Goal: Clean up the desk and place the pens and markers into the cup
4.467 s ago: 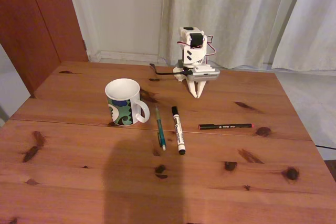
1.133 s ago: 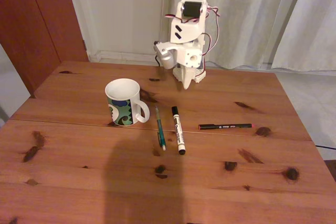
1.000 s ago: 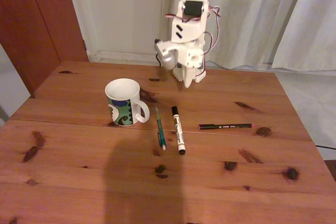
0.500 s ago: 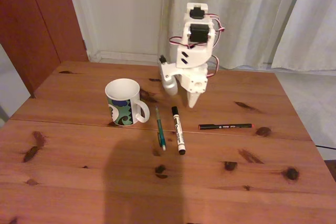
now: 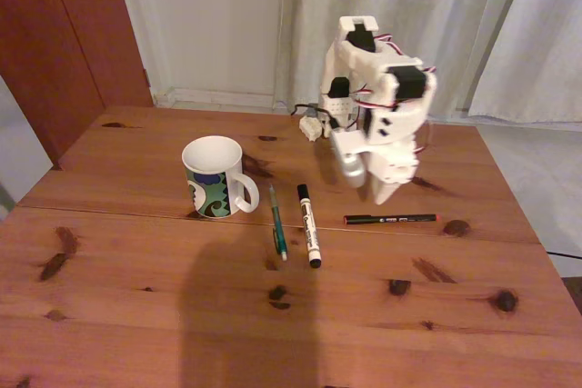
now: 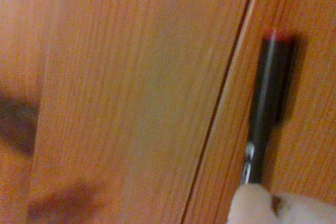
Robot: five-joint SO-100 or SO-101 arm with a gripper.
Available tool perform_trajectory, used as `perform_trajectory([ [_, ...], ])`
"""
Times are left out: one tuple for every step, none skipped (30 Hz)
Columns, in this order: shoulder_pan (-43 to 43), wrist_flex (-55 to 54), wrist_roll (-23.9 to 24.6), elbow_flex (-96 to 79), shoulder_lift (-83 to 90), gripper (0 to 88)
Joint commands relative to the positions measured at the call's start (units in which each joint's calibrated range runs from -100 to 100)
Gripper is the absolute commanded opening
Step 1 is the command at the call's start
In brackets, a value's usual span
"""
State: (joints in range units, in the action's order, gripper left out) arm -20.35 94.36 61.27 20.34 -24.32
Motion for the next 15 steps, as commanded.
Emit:
perform_trajectory([
  [-3.25,0.22,1.64,1.93,0.28,0.8],
  [-4.14,0.22,1.85,1.93,0.04,0.8],
  [-4.94,0.14,2.01,1.93,-0.3,0.8],
  [-5.58,0.14,2.01,1.93,-0.71,0.8],
  [-6.23,-0.12,2.01,2.02,-1.12,0.8],
  [-6.63,-0.21,2.01,2.29,-1.7,0.8],
  [-6.95,-0.29,2.01,2.65,-2.45,0.8],
  [-7.19,-0.38,2.01,2.74,-3.19,0.8],
  [-7.35,-0.72,1.96,2.83,-3.85,0.8],
  [-7.67,-1.58,1.96,2.83,-4.52,0.8],
  [-8.0,-2.45,2.01,2.83,-5.09,0.8],
  [-8.16,-3.31,2.01,2.83,-5.59,0.8],
  [-8.16,-4.25,2.01,2.83,-6.17,0.8],
  [-8.08,-5.03,2.01,2.83,-6.58,0.8],
  [-7.91,-5.63,2.01,2.83,-7.0,0.8],
])
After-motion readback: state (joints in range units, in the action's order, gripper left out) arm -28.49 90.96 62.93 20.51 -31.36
